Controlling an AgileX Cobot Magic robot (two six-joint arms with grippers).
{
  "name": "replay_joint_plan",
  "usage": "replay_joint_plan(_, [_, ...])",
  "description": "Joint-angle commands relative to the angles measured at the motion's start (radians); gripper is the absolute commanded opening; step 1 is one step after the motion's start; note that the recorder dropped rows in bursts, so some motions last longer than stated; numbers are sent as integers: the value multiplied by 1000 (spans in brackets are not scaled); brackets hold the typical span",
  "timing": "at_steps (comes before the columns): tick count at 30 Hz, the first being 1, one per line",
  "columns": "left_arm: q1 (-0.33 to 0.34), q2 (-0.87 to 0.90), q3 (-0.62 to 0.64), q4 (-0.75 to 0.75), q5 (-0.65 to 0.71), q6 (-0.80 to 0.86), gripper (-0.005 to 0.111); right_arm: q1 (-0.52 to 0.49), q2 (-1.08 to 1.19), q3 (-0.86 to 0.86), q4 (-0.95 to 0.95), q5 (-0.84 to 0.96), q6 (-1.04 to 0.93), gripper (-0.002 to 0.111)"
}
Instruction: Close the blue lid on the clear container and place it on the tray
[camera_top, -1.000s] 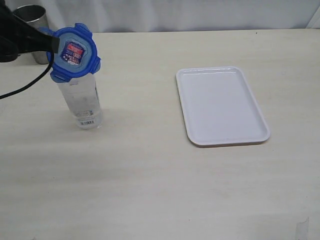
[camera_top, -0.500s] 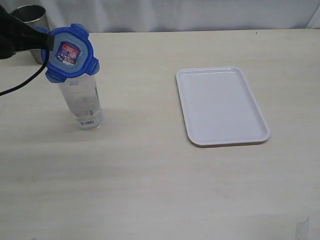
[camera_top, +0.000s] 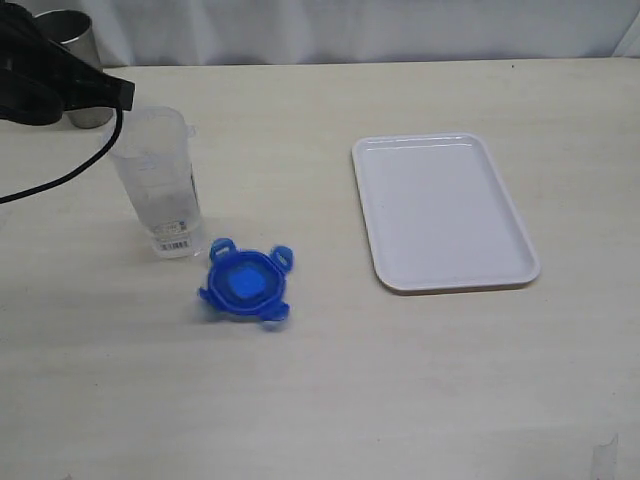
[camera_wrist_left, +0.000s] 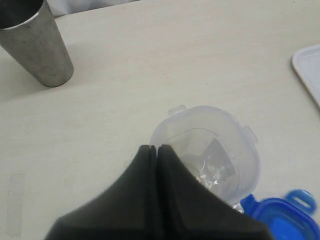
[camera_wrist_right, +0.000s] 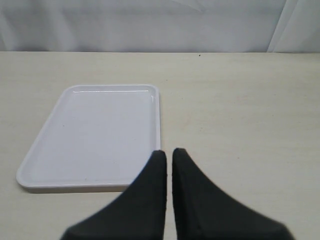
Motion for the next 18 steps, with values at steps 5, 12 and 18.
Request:
replay_joint_plan(5, [-44, -4, 0, -60, -9, 126, 0, 1, -5, 2, 3, -4, -6, 4])
replay_joint_plan(12, [-159, -61, 17, -153, 81, 212, 0, 1, -5, 2, 3, -4, -6, 4])
replay_joint_plan(18, [-262, -171, 223, -201, -93, 199, 0, 1, -5, 2, 3, -4, -6, 4])
